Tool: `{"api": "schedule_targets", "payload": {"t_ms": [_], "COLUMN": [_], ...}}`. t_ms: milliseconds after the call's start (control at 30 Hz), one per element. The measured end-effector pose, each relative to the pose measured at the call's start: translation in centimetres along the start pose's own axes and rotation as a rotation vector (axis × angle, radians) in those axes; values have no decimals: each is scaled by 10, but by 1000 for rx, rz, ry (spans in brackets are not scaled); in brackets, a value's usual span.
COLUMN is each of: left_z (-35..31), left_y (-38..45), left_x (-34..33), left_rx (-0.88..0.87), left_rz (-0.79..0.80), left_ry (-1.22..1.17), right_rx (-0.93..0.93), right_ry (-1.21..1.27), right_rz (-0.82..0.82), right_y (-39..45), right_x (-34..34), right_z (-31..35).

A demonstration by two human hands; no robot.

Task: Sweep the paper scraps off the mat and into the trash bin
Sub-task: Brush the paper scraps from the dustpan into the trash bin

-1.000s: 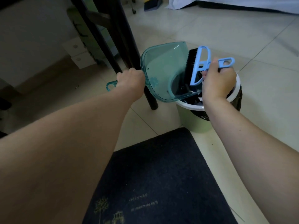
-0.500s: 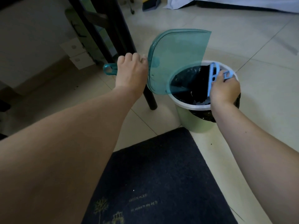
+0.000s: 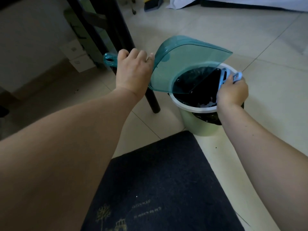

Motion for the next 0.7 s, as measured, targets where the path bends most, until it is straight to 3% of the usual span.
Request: {"api": "schedule_targets", "payload": {"t_ms": [100,200,300,400,567,700], "left_z": [0,-1,1,3,3,0], "left_y": [-2,-3,-3,-2,-3,-1], "left_x": [0,-2,-4,-6,-8,-10], "left_rx": [5,21,25,56,47,85], "left_rz": [-1,-6,-19,-50,-56,32], "left_ry": [-13,-33,-50,-55,-67,-69], "right_rx": [23,32,65,55,63,63], "right_ry": [26,11,61,56,102,121], "right_rz": [61,-30,46,-11,40,28], "right_y": [0,1,1,5,4,0], "right_x": [-2,1,0,2,1,2], "right_z": [-1,1,3,4,7,11]}}
Point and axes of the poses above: each hand's wrist, its own y-axis towards the middle knuckle, its own x-axis out of the back of the hand, z = x × y, the point moved 2 cm from there along y, towards the middle knuckle, and after that the axes turned 2 degrees about -x, right-handed, at the moved point
